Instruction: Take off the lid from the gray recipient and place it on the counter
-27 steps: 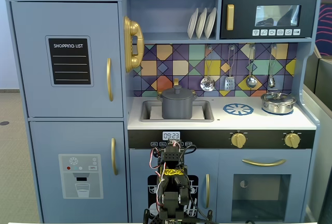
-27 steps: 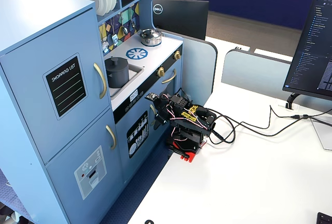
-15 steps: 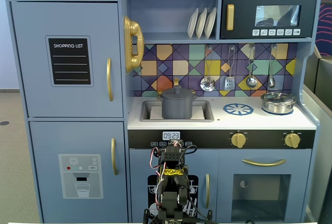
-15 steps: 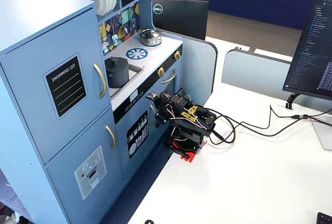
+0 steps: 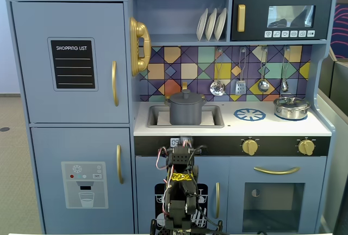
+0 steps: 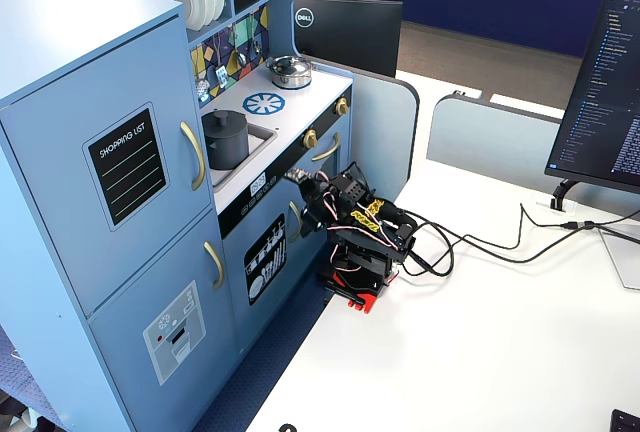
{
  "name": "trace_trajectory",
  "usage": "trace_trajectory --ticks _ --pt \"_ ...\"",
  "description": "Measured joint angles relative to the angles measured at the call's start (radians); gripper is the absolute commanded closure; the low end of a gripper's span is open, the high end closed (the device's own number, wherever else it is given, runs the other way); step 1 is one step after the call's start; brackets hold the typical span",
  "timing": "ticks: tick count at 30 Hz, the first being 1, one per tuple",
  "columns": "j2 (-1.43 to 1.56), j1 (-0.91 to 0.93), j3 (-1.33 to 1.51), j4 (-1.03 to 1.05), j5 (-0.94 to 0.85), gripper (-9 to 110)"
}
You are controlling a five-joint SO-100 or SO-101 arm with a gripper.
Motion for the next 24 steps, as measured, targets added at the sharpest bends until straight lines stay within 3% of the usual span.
trace_trajectory --ticks 7,12,24 --pt "-0.100 0.005 -0.311 -0.367 0.002 101" --pt "-0.284 -0.002 -0.500 -0.601 -0.003 95" --pt "-0.514 -0.002 -0.580 -0.928 -0.046 87"
